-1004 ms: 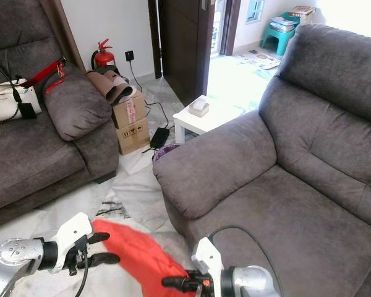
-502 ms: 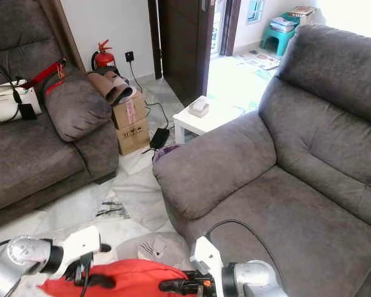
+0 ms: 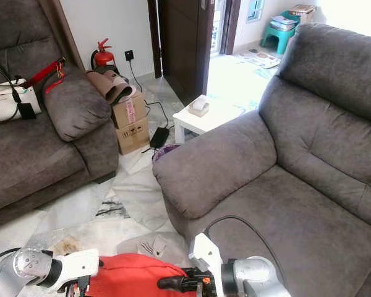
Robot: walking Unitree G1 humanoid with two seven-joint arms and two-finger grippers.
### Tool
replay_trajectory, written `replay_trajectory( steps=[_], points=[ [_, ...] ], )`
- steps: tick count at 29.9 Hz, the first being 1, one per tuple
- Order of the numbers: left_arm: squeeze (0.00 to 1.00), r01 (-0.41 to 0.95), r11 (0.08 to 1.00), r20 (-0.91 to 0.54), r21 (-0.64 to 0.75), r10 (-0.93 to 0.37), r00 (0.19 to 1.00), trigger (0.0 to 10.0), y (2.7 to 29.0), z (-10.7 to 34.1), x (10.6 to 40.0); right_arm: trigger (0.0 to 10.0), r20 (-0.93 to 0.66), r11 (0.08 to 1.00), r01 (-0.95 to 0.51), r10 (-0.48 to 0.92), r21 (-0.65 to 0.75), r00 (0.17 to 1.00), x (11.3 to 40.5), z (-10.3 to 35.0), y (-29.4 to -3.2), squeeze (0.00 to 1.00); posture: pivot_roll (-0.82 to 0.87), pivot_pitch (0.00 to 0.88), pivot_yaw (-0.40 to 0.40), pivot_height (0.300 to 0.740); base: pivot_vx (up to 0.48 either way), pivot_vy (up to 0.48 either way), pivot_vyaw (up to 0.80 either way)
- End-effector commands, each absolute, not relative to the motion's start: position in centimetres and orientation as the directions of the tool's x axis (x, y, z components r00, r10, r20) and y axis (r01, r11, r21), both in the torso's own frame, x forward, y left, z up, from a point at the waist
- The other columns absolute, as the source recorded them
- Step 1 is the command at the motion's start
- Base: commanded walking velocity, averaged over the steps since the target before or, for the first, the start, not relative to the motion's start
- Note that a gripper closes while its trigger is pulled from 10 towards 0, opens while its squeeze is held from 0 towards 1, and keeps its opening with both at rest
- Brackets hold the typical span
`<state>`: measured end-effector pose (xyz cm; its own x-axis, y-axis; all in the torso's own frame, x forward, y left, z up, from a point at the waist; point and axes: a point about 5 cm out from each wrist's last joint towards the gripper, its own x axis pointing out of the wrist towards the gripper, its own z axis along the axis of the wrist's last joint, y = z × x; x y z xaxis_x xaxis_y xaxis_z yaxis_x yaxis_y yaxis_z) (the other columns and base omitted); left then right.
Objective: Move the pillow to the sofa from floor
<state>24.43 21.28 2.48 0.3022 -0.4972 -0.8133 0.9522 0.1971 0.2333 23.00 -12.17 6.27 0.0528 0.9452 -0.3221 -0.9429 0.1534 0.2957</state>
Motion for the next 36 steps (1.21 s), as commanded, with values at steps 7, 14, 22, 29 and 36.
replay_trajectory(
  steps=[7, 14, 22, 29, 36],
  points=[
    [0.00, 0.925, 0.225, -0.791, 0.306, -0.480, 0.379, 10.0, 21.3, 1.2, 24.4, 10.0, -0.234, 0.068, -0.973, 0.972, 0.221, 0.014, 23.5, 8.9, -11.3, 0.00, 0.07, 0.056, 0.023, 0.740, 0.000, 0.000, 0.00],
    [0.00, 0.912, 0.243, -0.778, 0.330, -0.478, 0.409, 10.0, 21.6, 0.7, 24.3, 10.0, -0.227, 0.078, -0.968, 0.974, 0.238, 0.022, 23.1, 8.5, -11.4, 0.00, 0.12, 0.053, 0.032, 0.740, 0.000, 0.000, 0.00],
    [0.00, 0.903, 0.259, -0.751, 0.342, -0.502, 0.429, 10.0, 21.2, 0.9, 24.4, 10.0, -0.253, 0.076, -0.968, 0.967, 0.238, 0.014, 23.4, 8.5, -12.3, 0.00, 0.13, 0.054, 0.003, 0.740, 0.000, 0.000, 0.00],
    [0.00, 0.900, 0.263, -0.732, 0.347, -0.524, 0.435, 10.0, 21.0, 1.6, 25.3, 10.0, -0.269, 0.051, -0.968, 0.963, 0.247, -0.017, 23.2, 8.6, -12.7, 0.00, 0.13, 0.050, -0.012, 0.740, 0.000, 0.000, 0.00],
    [0.00, 0.901, 0.257, -0.726, 0.350, -0.534, 0.434, 10.0, 20.8, 1.9, 25.6, 10.0, -0.299, 0.038, -0.970, 0.954, 0.242, -0.037, 23.2, 8.7, -13.4, 0.00, 0.12, 0.051, -0.019, 0.740, 0.000, 0.000, 0.00]
  ],
)
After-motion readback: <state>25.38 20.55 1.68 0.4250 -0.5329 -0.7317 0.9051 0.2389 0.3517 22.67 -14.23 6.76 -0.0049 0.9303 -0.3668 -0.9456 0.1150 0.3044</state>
